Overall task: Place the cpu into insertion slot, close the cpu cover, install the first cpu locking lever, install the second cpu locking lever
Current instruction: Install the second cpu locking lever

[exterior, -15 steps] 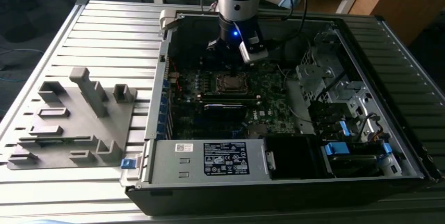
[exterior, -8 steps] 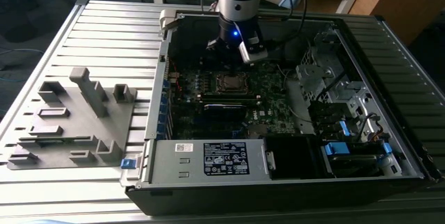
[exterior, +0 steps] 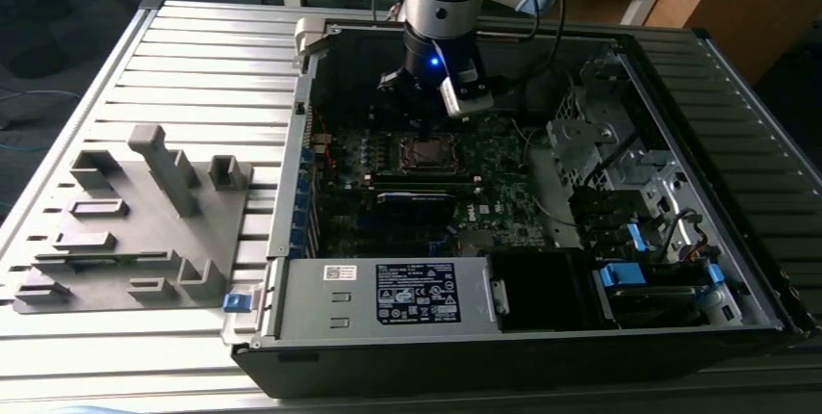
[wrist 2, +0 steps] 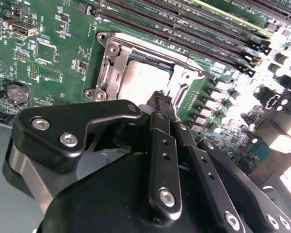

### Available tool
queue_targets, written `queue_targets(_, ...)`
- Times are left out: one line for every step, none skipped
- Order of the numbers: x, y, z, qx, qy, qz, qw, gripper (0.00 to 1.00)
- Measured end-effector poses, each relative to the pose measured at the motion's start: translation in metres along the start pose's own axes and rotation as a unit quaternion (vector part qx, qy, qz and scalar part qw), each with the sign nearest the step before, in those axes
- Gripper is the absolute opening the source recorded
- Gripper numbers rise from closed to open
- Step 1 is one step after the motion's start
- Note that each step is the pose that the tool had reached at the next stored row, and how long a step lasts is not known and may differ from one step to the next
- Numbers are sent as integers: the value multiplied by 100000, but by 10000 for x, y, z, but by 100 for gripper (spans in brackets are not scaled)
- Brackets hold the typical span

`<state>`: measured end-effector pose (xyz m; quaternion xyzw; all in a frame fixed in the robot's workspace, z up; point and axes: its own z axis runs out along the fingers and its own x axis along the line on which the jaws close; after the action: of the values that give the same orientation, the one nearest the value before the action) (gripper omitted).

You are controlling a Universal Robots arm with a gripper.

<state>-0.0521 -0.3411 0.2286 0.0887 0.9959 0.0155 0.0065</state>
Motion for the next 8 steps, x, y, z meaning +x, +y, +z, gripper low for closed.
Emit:
queue_targets(0, 0, 0, -4, 6, 1, 100000, 11)
queue_targets(0, 0, -4, 2, 8, -1, 100000, 11)
queue_targets(0, 0, -9, -4, 6, 1, 100000, 11)
queue_targets(0, 1, -15, -4, 5, 0, 100000, 11)
queue_targets(0, 1, -19, -9, 4, 0, 100000, 11)
queue_targets(-1, 1, -18, -19, -1, -1, 100000, 11)
queue_targets(-1, 1, -18, -22, -3, -1, 100000, 11)
queue_targets(0, 1, -23, -6, 5, -1, 100000, 11)
